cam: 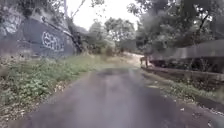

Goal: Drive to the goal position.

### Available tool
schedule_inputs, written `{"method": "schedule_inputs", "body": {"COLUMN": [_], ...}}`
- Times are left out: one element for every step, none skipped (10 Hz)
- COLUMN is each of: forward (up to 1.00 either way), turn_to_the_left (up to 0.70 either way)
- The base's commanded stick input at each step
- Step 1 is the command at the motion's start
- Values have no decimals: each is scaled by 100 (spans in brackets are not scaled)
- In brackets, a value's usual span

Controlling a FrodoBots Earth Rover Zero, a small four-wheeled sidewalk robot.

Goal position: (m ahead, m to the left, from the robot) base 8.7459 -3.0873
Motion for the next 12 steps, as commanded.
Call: {"method": "schedule_inputs", "body": {"forward": [45,45,45,45,45,45,45,45,45,45,45,49], "turn_to_the_left": [2,2,2,2,2,2,2,2,2,2,3,2]}}
